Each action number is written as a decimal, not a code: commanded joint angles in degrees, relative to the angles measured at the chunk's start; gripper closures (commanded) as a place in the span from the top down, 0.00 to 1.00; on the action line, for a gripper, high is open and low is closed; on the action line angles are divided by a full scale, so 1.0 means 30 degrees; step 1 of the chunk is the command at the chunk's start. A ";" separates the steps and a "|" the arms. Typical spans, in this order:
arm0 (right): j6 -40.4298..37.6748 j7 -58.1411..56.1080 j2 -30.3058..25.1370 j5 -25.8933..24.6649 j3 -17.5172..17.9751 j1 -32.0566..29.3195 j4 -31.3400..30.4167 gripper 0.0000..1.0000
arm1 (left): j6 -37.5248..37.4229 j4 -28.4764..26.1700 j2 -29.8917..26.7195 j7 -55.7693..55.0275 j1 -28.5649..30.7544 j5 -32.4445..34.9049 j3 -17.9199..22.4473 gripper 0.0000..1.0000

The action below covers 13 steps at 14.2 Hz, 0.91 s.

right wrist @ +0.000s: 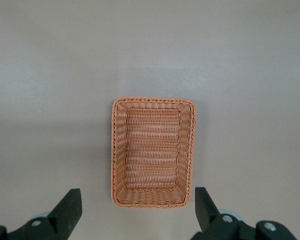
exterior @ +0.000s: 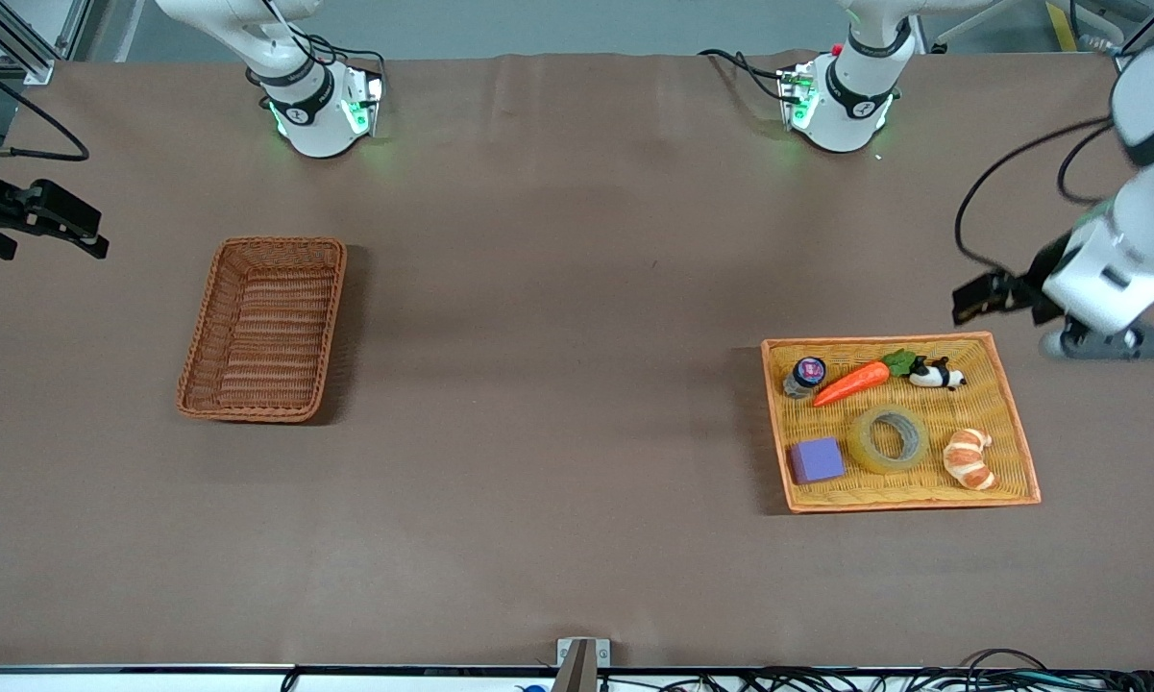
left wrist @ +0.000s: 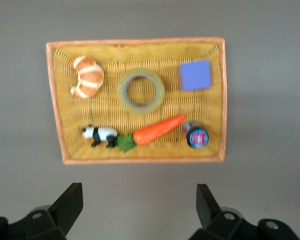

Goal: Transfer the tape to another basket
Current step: 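Move the left gripper over the tape roll in the yellow tray, then lower the left gripper and close it on the tape roll rim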

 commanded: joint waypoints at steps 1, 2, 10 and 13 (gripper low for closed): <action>0.0141 -0.0205 0.0020 0.0065 0.0037 -0.0127 -0.0026 1.00 | 0.1610 0.0829 0.2082 0.0369 0.0355 0.0108 0.0007 1.00; 0.0141 -0.0205 0.0020 0.0065 0.0037 -0.0127 -0.0026 1.00 | 0.1819 0.0827 0.2464 0.0952 0.0704 0.0079 0.0007 1.00; 0.0112 -0.0205 0.0020 0.0065 0.0037 -0.0098 0.0003 1.00 | 0.6531 -0.0722 0.5542 0.2363 0.1731 0.0079 0.0007 1.00; 0.0112 -0.0205 0.0020 0.0065 0.0037 -0.0098 0.0003 1.00 | 0.8146 -0.1019 0.6917 0.2394 0.1763 0.0079 -0.0023 1.00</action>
